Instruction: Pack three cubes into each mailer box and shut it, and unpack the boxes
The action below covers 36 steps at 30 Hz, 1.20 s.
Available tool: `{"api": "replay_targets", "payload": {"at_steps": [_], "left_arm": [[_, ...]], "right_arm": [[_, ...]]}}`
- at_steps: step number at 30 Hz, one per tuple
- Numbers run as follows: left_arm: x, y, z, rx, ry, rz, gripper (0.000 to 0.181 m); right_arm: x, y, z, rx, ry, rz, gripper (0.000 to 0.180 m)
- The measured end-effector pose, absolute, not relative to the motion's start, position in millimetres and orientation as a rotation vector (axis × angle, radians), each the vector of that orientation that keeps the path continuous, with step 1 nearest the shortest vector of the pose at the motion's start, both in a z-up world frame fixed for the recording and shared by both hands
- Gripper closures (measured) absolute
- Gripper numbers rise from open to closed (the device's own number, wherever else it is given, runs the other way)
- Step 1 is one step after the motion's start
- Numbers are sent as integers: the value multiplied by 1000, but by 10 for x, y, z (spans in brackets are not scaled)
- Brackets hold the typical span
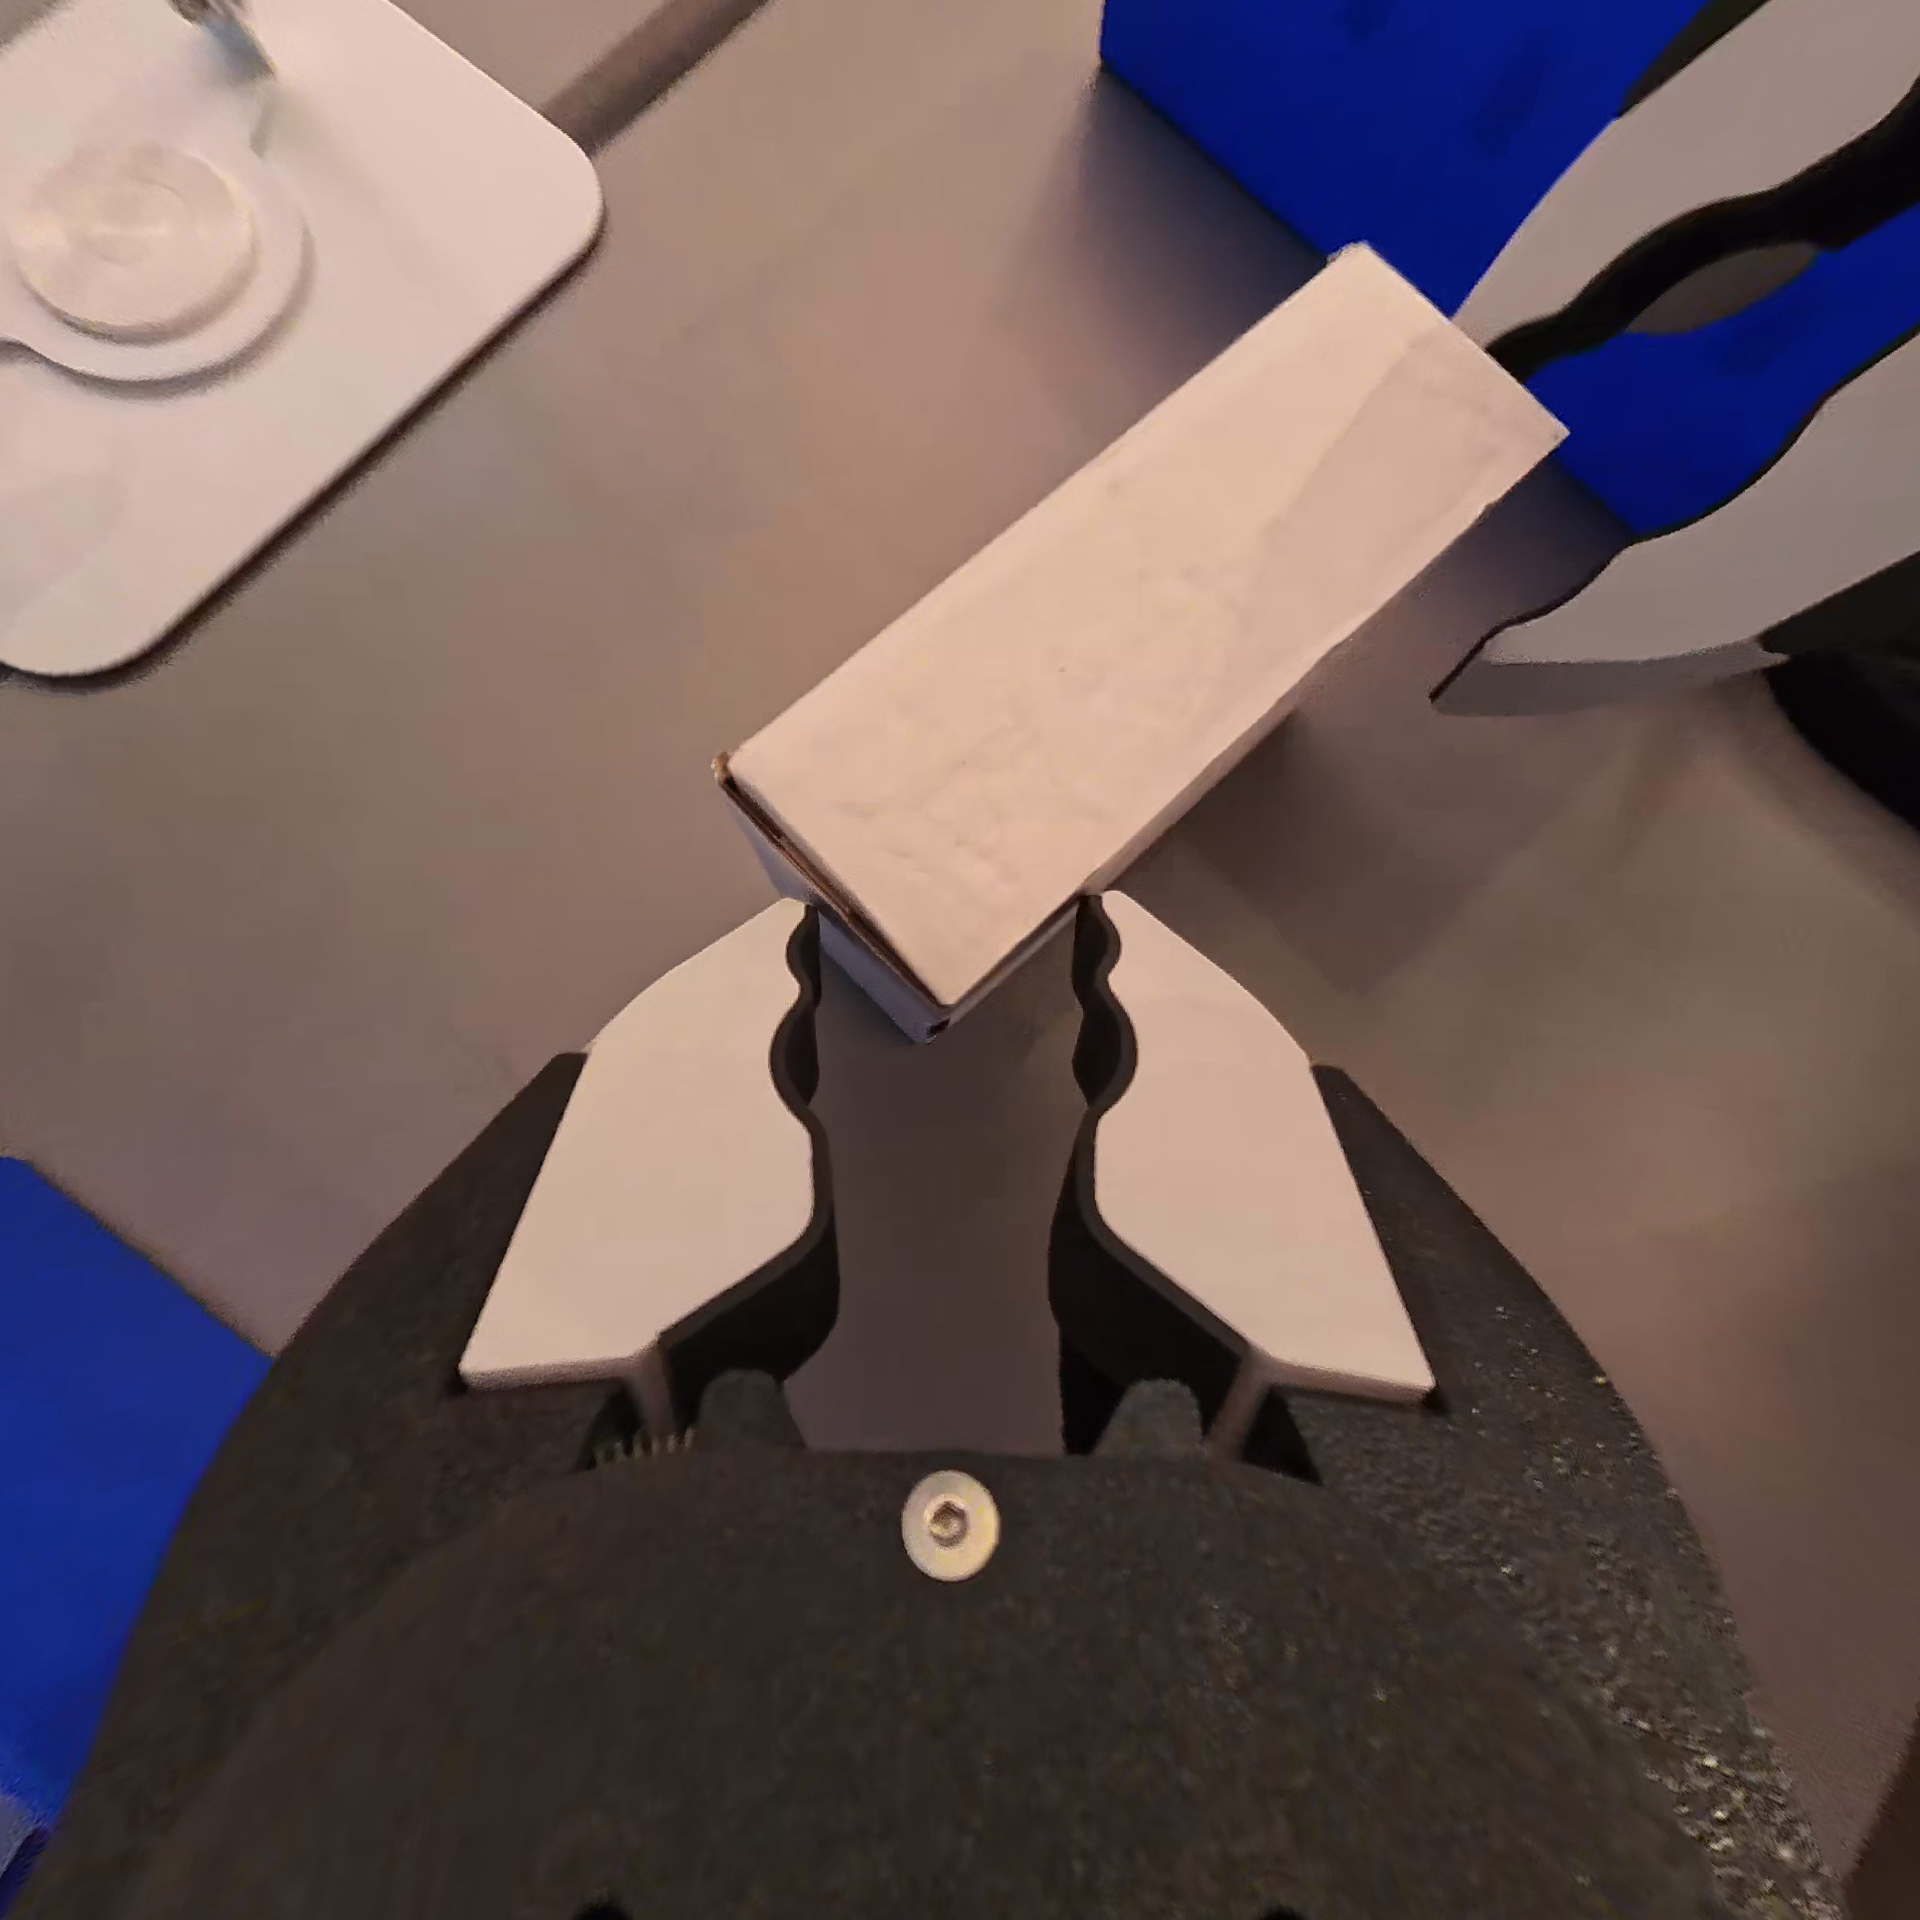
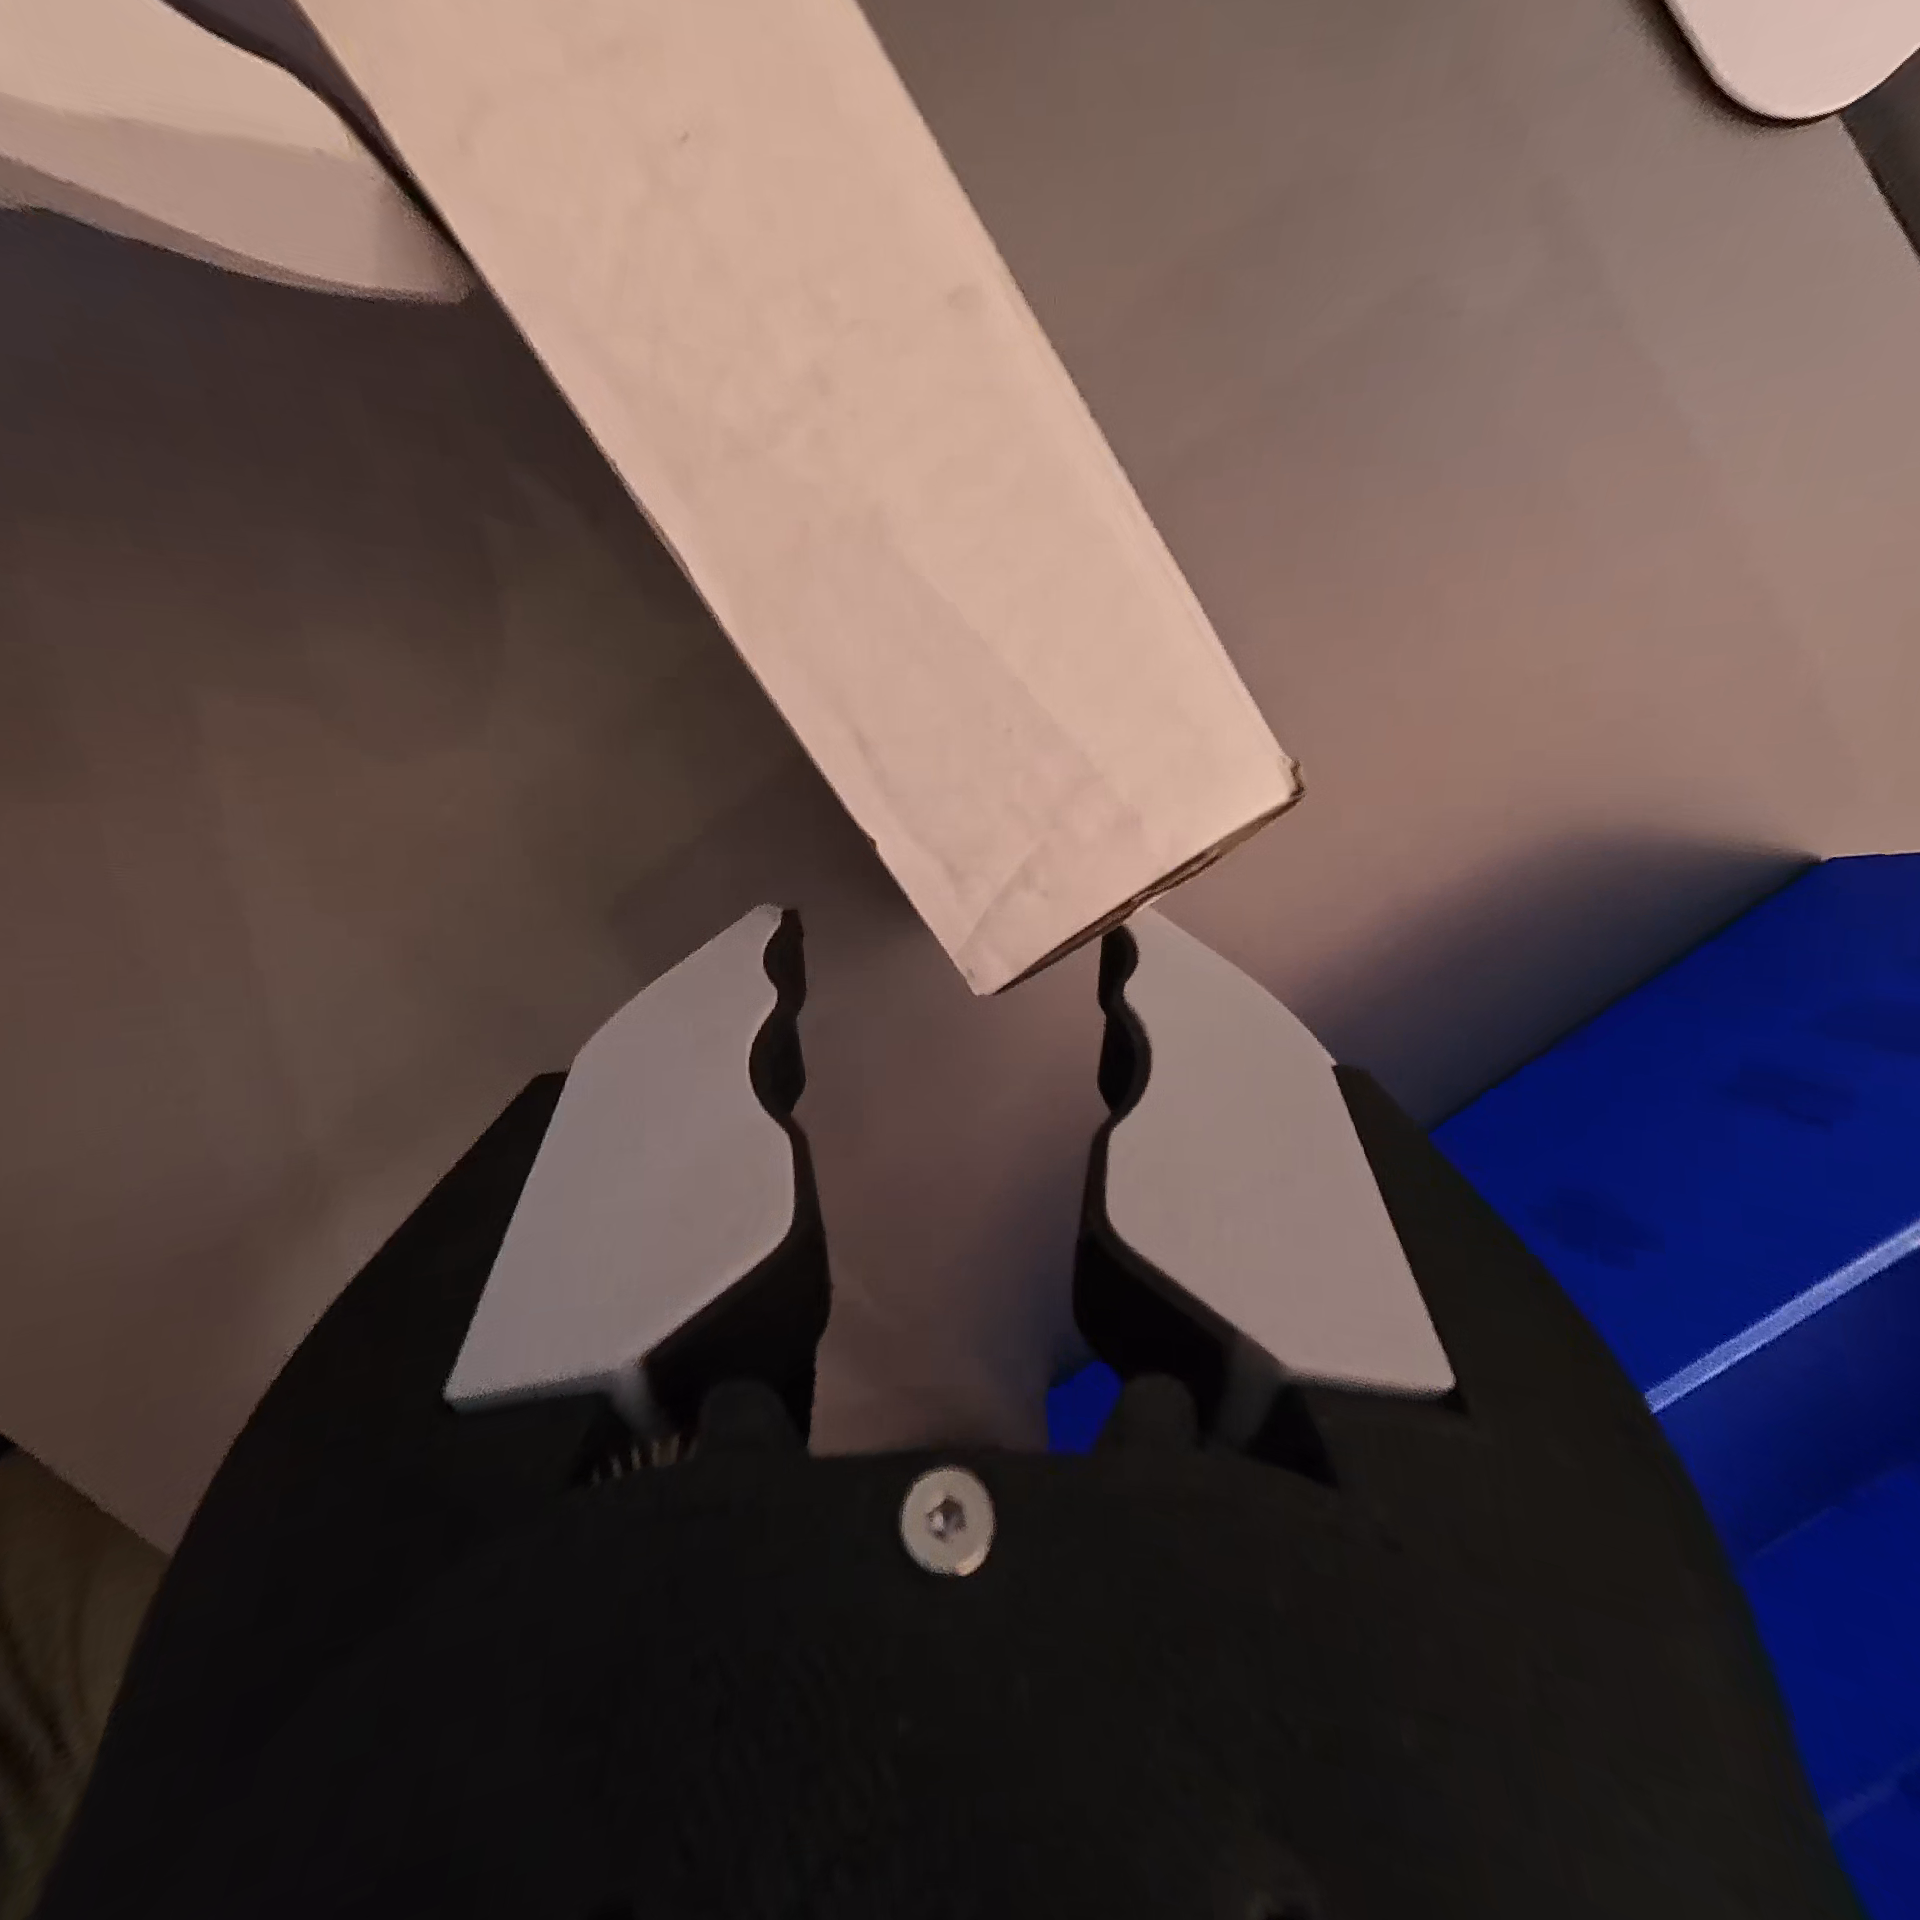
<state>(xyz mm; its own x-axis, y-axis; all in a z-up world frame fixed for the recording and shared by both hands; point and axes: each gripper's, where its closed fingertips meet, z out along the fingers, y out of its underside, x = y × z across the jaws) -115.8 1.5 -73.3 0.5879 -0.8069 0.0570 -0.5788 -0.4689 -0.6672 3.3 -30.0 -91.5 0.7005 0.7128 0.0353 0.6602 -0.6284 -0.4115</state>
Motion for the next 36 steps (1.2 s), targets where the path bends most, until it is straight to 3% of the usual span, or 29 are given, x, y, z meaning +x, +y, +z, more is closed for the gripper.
{"api": "replay_targets", "payload": {"at_steps": [6, 10, 12, 15, 22, 24, 31, 34, 36], "left_arm": [[-1148, -21, -633, -2063, 935, -474, 132], [-1129, 1, -693, -2005, 890, -452, 107], [-1096, 62, -730, -1951, 885, -425, 88], [-1048, 124, -808, -1901, 884, -420, 76], [-892, 95, -996, -1820, 877, -494, 70], [-892, 114, -1012, -1798, 910, -447, 71], [-661, -256, -1038, -1722, 1088, -625, 68], [-505, -581, -927, -1606, 1161, -791, 69], [-477, -670, -889, -1567, 1193, -859, 83]], "right_arm": [[104, -173, -590, -2289, -1182, -3, 113], [-298, -184, -281, -1820, -1487, -31, 103], [-452, -175, -313, -1790, -1606, 31, 103], [-608, -70, -378, -1902, -1678, 233, 100], [-490, 12, -781, -2123, -1838, 262, 98], [-409, 6, -895, -2144, -1876, 175, 113], [-274, -420, -888, -2038, -2059, 280, 115], [-238, -647, -888, -1935, -2116, 329, 115], [-210, -730, -887, -1922, -2101, 344, 115]]}}
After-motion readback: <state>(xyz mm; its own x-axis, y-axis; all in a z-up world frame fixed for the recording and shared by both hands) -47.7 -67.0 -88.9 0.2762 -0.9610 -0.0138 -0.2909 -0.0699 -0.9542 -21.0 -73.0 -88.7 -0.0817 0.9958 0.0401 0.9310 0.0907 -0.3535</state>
